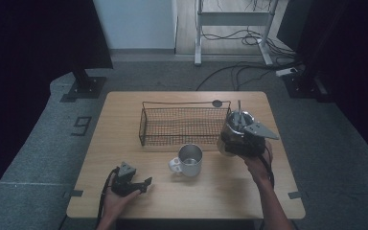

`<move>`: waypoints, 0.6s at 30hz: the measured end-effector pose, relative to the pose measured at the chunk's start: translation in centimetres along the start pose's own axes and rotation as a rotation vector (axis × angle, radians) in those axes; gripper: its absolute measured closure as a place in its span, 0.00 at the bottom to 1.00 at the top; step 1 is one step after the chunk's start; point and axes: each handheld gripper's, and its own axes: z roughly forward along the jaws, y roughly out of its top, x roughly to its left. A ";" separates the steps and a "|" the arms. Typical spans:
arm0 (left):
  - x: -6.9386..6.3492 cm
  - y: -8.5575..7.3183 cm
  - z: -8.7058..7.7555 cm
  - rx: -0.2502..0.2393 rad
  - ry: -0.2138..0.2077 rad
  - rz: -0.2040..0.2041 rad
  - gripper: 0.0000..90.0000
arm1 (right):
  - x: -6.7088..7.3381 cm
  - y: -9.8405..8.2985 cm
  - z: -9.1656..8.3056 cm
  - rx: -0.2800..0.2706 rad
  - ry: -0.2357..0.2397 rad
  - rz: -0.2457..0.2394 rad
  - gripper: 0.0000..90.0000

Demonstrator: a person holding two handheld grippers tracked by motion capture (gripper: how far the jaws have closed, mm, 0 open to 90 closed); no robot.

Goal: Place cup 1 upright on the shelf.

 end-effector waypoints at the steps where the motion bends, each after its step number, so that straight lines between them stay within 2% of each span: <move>1: 0.0 0.0 0.0 0.001 -0.001 0.000 0.24 | 0.0 0.1 0.0 -0.001 0.002 -0.001 0.04; 18: 0.0 0.0 0.0 0.000 0.000 0.001 0.24 | 0.2 1.4 0.5 -0.006 0.020 -0.012 0.04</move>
